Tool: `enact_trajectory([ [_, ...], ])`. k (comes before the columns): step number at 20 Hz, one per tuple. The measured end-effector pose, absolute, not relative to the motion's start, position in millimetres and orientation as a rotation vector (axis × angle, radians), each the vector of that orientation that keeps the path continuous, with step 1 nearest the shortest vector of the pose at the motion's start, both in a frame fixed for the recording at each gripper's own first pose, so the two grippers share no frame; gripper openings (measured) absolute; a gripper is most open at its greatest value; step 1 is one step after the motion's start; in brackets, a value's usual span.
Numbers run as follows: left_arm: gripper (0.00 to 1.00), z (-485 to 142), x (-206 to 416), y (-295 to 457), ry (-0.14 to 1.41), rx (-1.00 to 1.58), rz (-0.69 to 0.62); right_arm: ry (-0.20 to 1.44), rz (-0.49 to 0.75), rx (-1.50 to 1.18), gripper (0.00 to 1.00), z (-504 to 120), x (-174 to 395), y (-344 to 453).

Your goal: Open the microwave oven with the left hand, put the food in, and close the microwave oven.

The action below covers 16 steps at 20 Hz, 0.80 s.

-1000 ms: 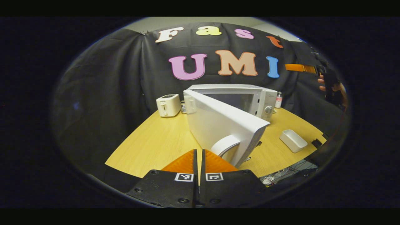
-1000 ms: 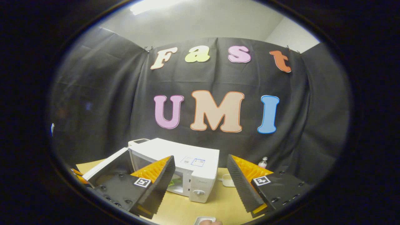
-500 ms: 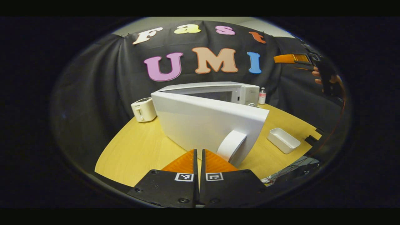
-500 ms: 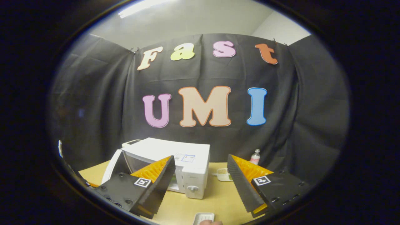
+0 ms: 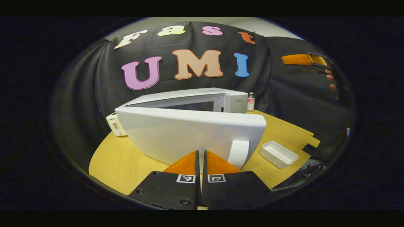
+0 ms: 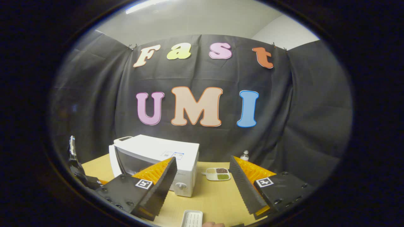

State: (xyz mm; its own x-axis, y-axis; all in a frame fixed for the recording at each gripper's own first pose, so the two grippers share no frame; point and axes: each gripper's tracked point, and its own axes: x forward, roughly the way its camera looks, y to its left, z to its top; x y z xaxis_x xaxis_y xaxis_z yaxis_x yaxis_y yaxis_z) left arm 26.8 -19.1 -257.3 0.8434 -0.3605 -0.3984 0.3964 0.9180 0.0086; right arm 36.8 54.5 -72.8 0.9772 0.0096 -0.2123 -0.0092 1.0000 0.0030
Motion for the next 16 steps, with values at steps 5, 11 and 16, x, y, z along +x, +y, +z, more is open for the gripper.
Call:
enact_trajectory([
  [5,0.00,-254.5,60.2,-36.9,0.385,0.107,-0.440,0.220,-0.026,-0.034,0.96,-68.0,25.5,41.1],
  [11,0.00,-255.1,96.0,-61.1,0.388,0.103,-0.475,0.230,-0.063,-0.035,0.96,-64.7,16.5,33.0],
  [16,0.00,-249.4,135.3,-63.2,0.365,0.129,-0.468,0.236,-0.045,-0.054,0.97,-64.8,16.6,44.9],
])
